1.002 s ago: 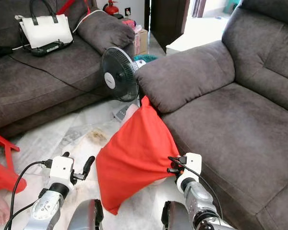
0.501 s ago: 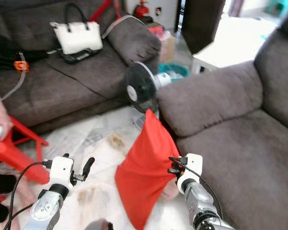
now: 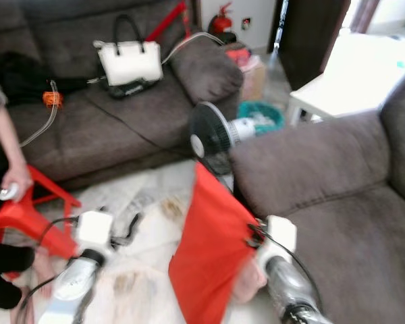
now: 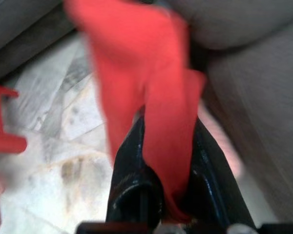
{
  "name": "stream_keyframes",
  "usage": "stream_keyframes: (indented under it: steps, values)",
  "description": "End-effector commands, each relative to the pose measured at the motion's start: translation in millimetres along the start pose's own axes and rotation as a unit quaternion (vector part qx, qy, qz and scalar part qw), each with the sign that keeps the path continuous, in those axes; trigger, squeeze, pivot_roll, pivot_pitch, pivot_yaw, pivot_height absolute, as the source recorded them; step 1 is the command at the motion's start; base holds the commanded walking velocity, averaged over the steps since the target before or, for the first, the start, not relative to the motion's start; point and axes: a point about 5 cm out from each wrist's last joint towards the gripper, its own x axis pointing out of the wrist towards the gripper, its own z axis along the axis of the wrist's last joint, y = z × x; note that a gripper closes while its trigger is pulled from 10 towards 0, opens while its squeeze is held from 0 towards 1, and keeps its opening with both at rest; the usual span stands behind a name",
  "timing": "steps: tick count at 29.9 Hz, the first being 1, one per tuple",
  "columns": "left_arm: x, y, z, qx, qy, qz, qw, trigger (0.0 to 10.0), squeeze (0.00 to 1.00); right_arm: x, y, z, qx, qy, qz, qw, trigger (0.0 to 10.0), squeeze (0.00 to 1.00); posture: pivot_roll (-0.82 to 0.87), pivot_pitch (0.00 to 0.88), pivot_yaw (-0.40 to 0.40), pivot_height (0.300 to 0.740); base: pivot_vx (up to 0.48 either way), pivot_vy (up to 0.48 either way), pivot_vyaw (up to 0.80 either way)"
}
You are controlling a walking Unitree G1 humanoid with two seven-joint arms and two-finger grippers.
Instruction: Move the pillow to the sofa from floor
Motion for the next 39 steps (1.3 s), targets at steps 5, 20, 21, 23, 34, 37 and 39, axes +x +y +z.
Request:
stream_keyframes:
  steps: [5,20,21,23,34,37,39]
  values:
    - [-12.7,14.5,-19.5,0.002,0.045,0.021,0.999,10.0,0.00,9.9,19.4,22.9,-0.010,-0.045,0.024,0.999,10.0,0.00,0.16,0.000,-0.001,0.740,0.000,0.000,0.00]
    - [-11.4,14.3,-21.8,0.000,0.046,0.019,0.999,10.0,0.00,10.3,20.3,24.1,-0.008,-0.050,0.023,0.998,10.0,0.00,0.16,0.003,0.002,0.740,0.000,0.000,-0.15]
    - [-11.6,13.8,-22.1,0.000,0.047,0.018,0.999,10.0,0.00,10.2,20.3,24.2,-0.007,-0.050,0.023,0.998,10.0,0.00,0.16,0.007,0.002,0.740,0.000,0.000,-0.78]
    - [-11.9,13.0,-23.0,-0.001,0.048,0.017,0.999,10.0,0.00,10.2,20.0,24.0,-0.007,-0.050,0.022,0.999,10.0,0.00,0.16,0.011,0.002,0.740,0.000,0.000,-0.78]
    - [-10.1,12.5,-24.7,-0.004,0.049,0.015,0.999,10.0,0.00,10.1,18.7,24.4,-0.008,-0.049,0.016,0.999,10.0,0.00,0.15,0.020,0.002,0.740,0.000,0.000,-0.77]
    - [-9.3,11.9,-25.0,-0.004,0.050,0.014,0.999,10.0,0.00,10.1,17.9,25.0,-0.010,-0.050,0.012,0.999,10.0,0.00,0.14,0.020,0.000,0.740,0.000,0.000,-0.77]
    - [-8.6,10.9,-24.9,-0.003,0.049,0.014,0.999,10.0,0.00,9.9,17.1,25.4,-0.012,-0.050,0.010,0.999,10.0,0.00,0.13,0.021,-0.001,0.740,0.000,0.000,-0.77]
